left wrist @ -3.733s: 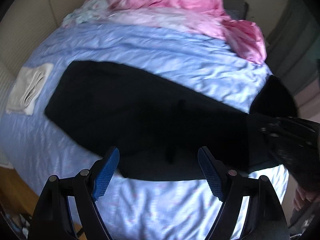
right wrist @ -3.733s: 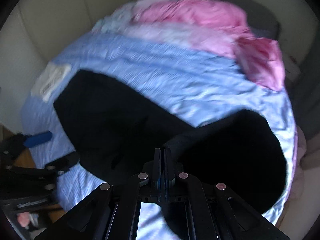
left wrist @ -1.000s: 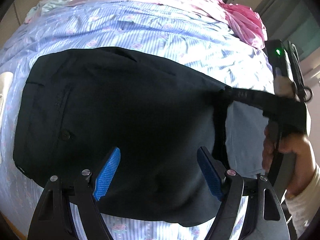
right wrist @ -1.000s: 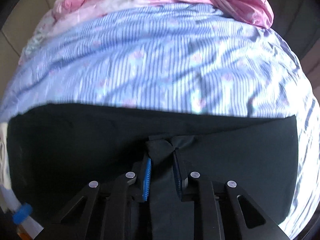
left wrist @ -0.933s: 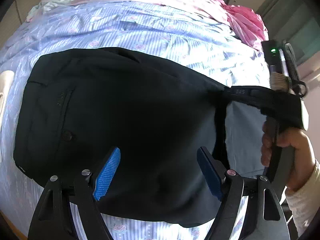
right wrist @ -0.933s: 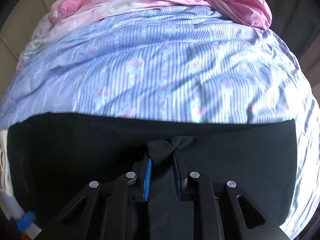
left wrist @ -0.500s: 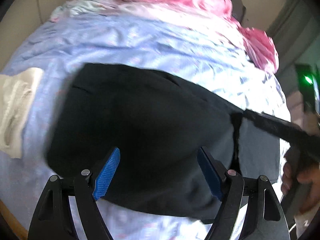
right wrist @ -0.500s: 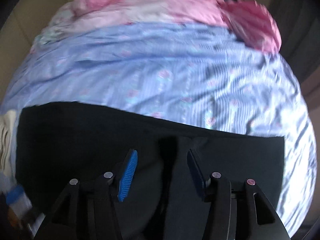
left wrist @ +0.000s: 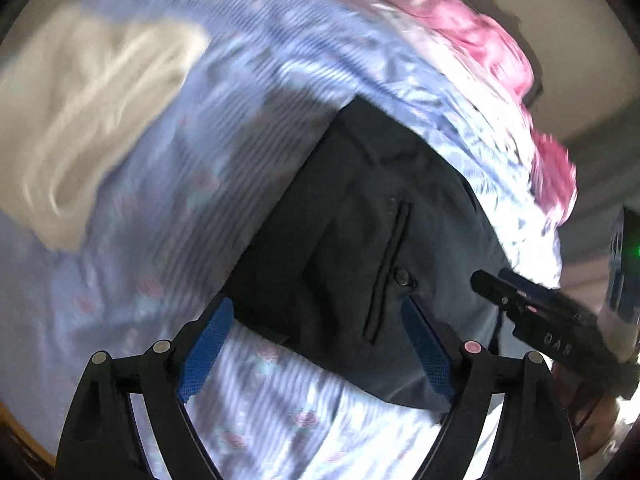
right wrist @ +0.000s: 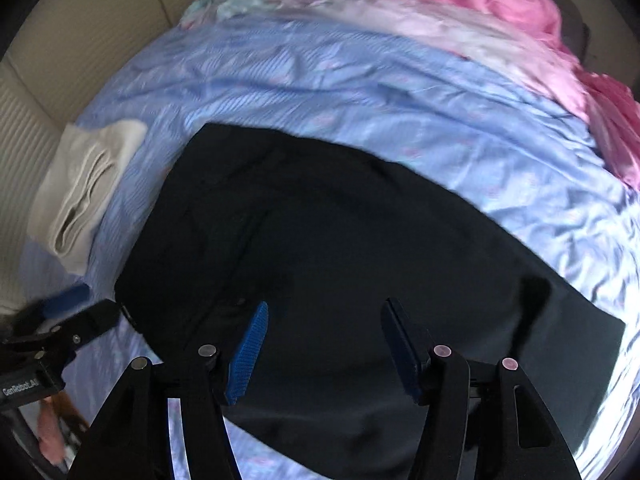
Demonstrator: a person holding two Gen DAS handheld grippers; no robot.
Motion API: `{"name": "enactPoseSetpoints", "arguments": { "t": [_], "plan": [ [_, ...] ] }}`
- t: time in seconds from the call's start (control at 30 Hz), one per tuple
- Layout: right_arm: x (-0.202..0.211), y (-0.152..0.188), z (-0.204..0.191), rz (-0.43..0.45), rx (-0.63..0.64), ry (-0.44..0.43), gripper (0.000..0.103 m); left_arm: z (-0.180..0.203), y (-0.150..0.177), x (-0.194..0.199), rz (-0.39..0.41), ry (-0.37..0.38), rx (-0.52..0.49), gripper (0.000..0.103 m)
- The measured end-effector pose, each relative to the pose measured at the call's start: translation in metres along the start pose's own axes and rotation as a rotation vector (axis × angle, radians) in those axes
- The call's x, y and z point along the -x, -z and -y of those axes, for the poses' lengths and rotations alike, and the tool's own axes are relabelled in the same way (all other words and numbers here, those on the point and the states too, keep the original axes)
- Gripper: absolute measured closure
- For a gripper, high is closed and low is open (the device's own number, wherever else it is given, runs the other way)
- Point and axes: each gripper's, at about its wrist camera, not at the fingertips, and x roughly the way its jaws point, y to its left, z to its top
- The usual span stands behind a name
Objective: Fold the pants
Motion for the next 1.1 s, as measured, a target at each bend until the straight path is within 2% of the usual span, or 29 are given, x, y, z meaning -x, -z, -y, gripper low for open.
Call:
{"name": "enactPoseSetpoints", "arguments": {
  "t": [0.1, 0.2, 0.33, 0.5, 0.6, 0.77, 0.83, 0.97, 1.0, 1.1],
  "plan": [
    [-0.005, -0.003, -0.011, -0.016, -0.014, -0.008, 0.043, -0.022, 0.01, -0.012, -0.039, 0.071, 0.134, 0.017],
    [-0.01, -0.003, -0.016, -0.041, -0.033, -0.017, 0.043, -0.034, 0.023, -0.022, -0.035, 0.149, 0.248, 0.017],
    [-0.014, -0.001, -0.019, -0.056, -0.032, -0.004, 0.043, -0.05, 0.026, -0.048, -0.019, 0.312, 0.44, 0.017],
    [-0.024, -0.001, -0.017, -0.07, -0.045, 0.026, 0.043, -0.067, 0.027, -0.076, 0.013, 0.394, 0.621, 0.016],
    [-0.03, -0.001, -0.013, -0.076, -0.064, 0.028, 0.043, -0.061, 0.018, -0.078, 0.03, 0.419, 0.63, 0.017],
    [-0.038, -0.007, -0.001, -0.06, -0.131, 0.022, 0.043, -0.044, 0.009, -0.062, 0.096, 0.42, 0.549, 0.022],
    [-0.04, -0.009, 0.006, -0.061, -0.165, 0.019, 0.043, -0.044, 0.01, -0.066, 0.097, 0.379, 0.53, 0.023],
    [-0.043, -0.008, 0.014, -0.067, -0.197, 0.032, 0.043, -0.045, 0.002, -0.087, 0.066, 0.325, 0.575, 0.023],
    [-0.043, -0.007, 0.016, -0.069, -0.204, 0.038, 0.043, -0.043, 0.001, -0.086, 0.064, 0.318, 0.567, 0.025],
    [-0.043, -0.004, 0.021, -0.073, -0.228, 0.04, 0.043, -0.033, -0.003, -0.077, 0.028, 0.245, 0.483, 0.052]
  ]
}}
